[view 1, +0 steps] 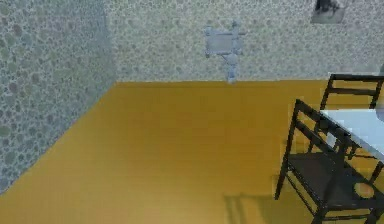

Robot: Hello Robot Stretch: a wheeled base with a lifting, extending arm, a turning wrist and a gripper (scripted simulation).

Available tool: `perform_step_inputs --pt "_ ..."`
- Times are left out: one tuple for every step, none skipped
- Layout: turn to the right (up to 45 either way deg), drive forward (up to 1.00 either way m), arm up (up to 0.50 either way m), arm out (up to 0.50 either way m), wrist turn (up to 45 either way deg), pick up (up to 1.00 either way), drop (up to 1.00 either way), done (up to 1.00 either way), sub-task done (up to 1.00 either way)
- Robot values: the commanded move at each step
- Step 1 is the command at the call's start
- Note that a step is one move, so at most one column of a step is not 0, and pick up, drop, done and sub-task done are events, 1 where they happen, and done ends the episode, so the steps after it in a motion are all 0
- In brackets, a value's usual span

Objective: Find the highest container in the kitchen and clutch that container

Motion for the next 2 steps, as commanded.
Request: perform_step_inputs --pt "0.0 0.5 0.0 0.0 0.0 0.0 0.0 0.0 0.0" --pt "6.0 0.0 0.0 0.0 0.0 0.0 0.0 0.0 0.0"
